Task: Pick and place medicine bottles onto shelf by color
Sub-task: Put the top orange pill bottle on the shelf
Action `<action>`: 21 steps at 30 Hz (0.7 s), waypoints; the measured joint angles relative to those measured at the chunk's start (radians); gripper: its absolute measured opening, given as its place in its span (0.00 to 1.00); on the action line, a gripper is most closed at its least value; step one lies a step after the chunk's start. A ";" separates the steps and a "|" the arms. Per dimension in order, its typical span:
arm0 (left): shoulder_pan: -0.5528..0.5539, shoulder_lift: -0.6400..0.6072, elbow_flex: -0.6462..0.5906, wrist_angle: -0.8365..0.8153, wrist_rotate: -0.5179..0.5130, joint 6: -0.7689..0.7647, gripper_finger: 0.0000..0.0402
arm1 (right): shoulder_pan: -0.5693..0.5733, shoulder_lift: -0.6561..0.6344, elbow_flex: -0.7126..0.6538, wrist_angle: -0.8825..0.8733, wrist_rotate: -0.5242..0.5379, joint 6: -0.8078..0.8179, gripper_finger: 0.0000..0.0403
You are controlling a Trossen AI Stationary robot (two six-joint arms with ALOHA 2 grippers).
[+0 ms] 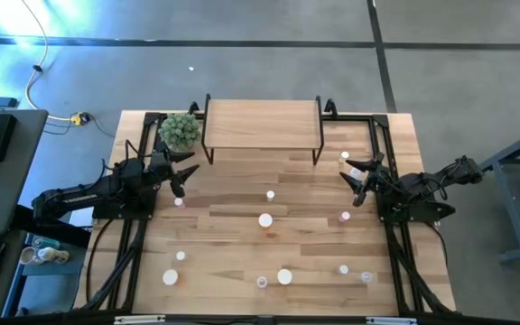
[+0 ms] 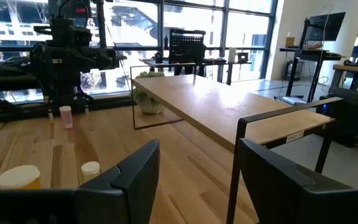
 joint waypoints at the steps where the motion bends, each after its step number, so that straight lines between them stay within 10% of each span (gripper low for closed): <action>1: 0.000 0.000 0.000 0.000 0.000 0.000 0.54 | 0.000 0.000 0.000 0.000 0.000 0.001 0.52; 21: 0.000 0.000 0.000 0.000 0.000 0.000 0.54 | 0.000 0.000 0.000 0.000 0.000 0.074 0.52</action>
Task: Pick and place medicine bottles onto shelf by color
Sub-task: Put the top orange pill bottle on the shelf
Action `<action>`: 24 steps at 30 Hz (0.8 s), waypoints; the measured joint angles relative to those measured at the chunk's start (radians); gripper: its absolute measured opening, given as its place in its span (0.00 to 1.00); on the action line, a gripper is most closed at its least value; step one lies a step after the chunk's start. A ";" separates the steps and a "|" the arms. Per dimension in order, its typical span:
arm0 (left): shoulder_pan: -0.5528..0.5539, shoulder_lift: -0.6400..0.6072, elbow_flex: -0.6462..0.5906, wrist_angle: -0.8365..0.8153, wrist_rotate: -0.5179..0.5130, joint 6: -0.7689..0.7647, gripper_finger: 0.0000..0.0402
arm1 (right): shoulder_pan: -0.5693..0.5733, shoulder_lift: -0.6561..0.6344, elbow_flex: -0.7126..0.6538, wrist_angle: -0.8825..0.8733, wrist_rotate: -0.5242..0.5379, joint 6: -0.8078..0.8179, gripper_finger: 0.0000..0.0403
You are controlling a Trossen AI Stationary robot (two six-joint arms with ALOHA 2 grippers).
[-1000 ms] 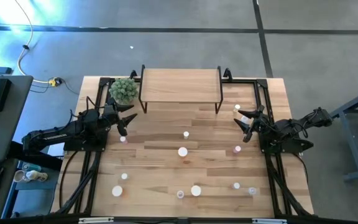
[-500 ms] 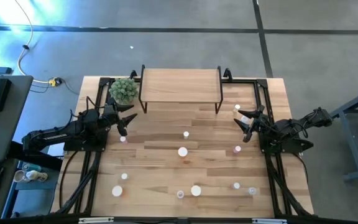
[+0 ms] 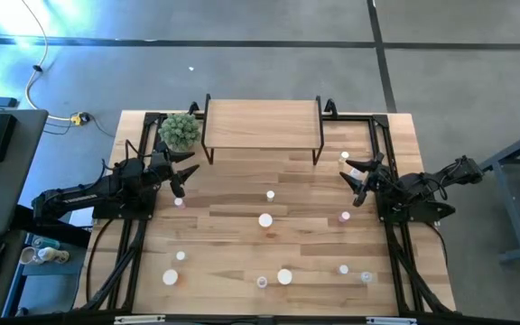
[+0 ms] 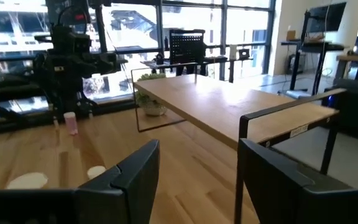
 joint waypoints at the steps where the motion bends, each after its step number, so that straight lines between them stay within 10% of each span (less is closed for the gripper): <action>1: 0.000 0.000 0.000 0.000 0.000 0.000 0.54 | 0.000 0.000 0.000 0.000 0.000 0.021 0.52; 24: 0.000 0.000 0.000 0.000 0.000 0.000 0.54 | 0.000 0.000 0.000 0.002 0.001 0.195 0.54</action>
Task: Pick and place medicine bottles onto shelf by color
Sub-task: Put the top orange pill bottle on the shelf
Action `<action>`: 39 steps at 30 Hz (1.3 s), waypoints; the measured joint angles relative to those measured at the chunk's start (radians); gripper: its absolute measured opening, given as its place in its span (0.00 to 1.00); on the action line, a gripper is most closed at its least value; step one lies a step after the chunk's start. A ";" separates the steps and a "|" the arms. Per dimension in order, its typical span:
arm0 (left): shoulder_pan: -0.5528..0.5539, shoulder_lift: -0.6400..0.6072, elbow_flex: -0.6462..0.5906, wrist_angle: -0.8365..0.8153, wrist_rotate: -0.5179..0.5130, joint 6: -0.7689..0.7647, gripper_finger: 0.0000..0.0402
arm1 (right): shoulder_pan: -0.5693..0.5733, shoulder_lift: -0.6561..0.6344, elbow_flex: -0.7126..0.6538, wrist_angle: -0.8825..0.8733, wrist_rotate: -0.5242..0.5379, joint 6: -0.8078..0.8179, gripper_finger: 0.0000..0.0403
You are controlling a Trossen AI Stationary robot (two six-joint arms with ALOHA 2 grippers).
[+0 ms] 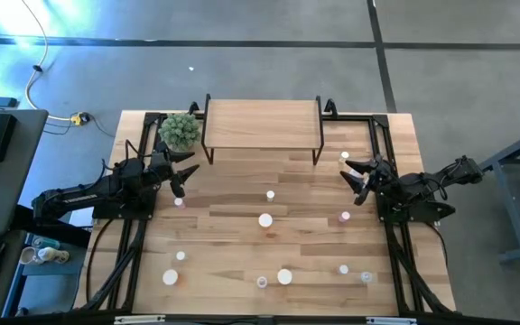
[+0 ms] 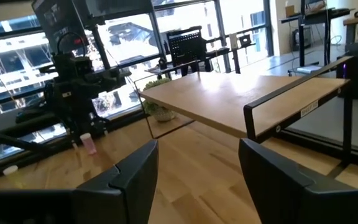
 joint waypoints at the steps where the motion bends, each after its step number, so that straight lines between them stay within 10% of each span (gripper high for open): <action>1: 0.000 0.000 0.000 0.000 0.000 0.000 0.54 | 0.000 0.000 0.000 0.000 -0.001 0.006 0.55; 22: 0.000 0.000 0.000 0.000 0.000 0.000 0.54 | 0.000 0.057 0.000 0.250 -0.190 0.005 0.68; 39: 0.000 0.000 0.000 0.002 -0.006 -0.008 0.54 | 0.000 0.547 0.380 0.062 -0.227 0.011 0.68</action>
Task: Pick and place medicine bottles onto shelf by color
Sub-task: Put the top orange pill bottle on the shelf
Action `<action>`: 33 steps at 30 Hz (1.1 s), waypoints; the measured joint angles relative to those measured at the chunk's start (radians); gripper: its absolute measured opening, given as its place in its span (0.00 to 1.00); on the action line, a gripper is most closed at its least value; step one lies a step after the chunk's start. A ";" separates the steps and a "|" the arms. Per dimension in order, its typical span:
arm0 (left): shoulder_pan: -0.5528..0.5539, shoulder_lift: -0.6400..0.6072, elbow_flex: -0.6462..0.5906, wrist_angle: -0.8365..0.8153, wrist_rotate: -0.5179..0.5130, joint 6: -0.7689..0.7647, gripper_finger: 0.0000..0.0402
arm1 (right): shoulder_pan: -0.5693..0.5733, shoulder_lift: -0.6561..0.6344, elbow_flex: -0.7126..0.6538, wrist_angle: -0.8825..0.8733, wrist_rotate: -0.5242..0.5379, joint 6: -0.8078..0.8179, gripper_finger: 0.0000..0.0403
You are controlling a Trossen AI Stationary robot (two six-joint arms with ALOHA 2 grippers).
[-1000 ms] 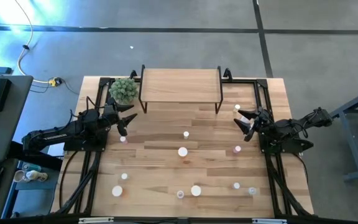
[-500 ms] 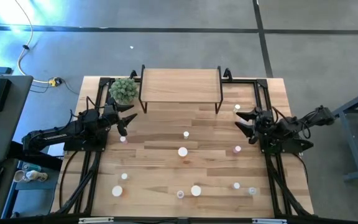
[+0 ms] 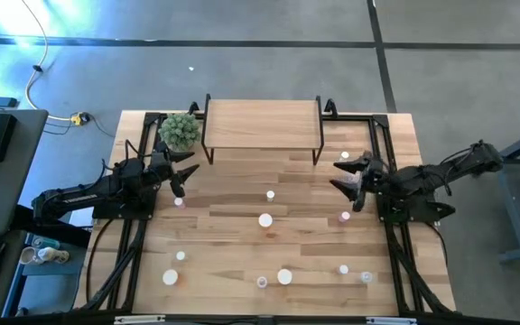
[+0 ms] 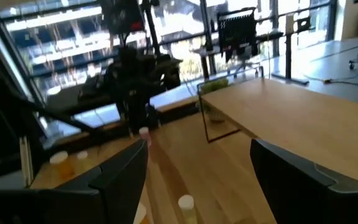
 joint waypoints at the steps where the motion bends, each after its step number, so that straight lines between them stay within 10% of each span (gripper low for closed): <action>1: 0.000 0.000 0.000 0.000 0.000 0.000 0.54 | 0.000 0.034 0.024 -0.013 -0.008 -0.001 0.68; 33: 0.000 0.000 0.000 0.027 -0.002 0.000 0.54 | -0.107 0.985 0.468 0.096 -0.364 -0.018 0.68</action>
